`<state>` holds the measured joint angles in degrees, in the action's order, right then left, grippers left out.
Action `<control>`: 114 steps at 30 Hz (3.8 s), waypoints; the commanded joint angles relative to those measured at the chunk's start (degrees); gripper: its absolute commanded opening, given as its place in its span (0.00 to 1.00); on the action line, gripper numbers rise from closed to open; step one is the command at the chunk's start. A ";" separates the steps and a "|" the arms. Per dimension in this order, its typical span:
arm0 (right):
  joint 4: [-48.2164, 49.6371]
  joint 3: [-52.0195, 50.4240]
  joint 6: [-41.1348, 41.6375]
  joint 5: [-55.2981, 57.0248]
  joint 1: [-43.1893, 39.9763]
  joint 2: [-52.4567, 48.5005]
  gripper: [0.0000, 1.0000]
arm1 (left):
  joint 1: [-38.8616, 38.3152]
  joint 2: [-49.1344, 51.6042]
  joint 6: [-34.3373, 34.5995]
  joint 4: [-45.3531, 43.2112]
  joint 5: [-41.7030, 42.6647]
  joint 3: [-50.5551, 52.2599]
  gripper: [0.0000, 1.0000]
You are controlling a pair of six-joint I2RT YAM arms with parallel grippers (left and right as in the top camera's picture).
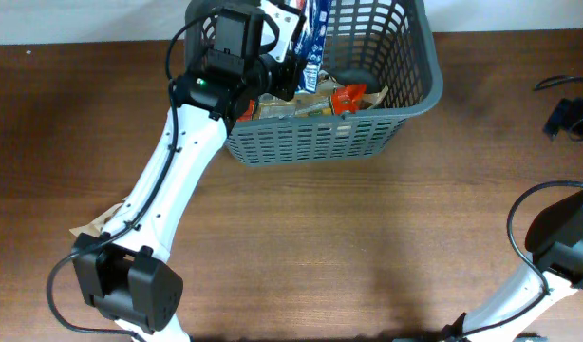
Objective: Pack container
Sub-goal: 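Lower the tissues into the basket and open the left gripper, then withdraw the left arm back to the left side, then lower the left gripper onto the foil snack wrapper and close it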
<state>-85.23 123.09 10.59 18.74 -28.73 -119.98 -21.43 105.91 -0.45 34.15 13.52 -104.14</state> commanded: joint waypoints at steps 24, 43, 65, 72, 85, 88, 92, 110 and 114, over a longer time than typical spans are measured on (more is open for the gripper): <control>0.04 -0.31 0.87 -0.13 -0.17 0.33 0.99 | 0.20 0.17 -1.33 4.33 -3.10 -0.70 0.30; 0.04 -0.31 0.87 -0.15 -0.17 0.33 0.99 | 3.37 -5.27 -1.29 5.09 -5.05 -4.33 0.48; 0.04 -0.31 0.87 -0.13 -0.17 0.33 0.99 | 35.67 -32.79 18.10 37.35 -11.04 -9.49 0.98; 0.04 -0.31 0.85 -0.13 -0.17 0.33 0.99 | 38.93 -33.14 34.12 51.95 -20.41 -8.55 0.99; 0.04 -0.31 0.87 -0.13 -0.17 0.33 0.99 | 39.12 -32.74 93.92 55.04 -26.51 14.86 0.99; 0.04 -0.31 0.87 -0.15 -0.17 0.33 0.99 | 39.19 -31.69 94.27 43.45 -27.52 23.50 0.99; 0.04 -0.31 0.87 -0.15 -0.17 0.33 0.99 | 40.74 -27.71 94.25 30.47 -23.96 32.02 0.99; 0.04 -0.31 0.87 -0.15 -0.17 0.33 0.99 | 43.25 -5.92 96.94 25.81 -14.10 33.20 0.99; 0.04 -0.31 0.87 -0.13 -0.17 0.33 0.99 | 43.25 -4.59 98.60 25.68 -14.58 33.20 0.99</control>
<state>-85.23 123.09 10.61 18.70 -28.73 -119.98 21.47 100.03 95.92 60.05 -1.23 -71.35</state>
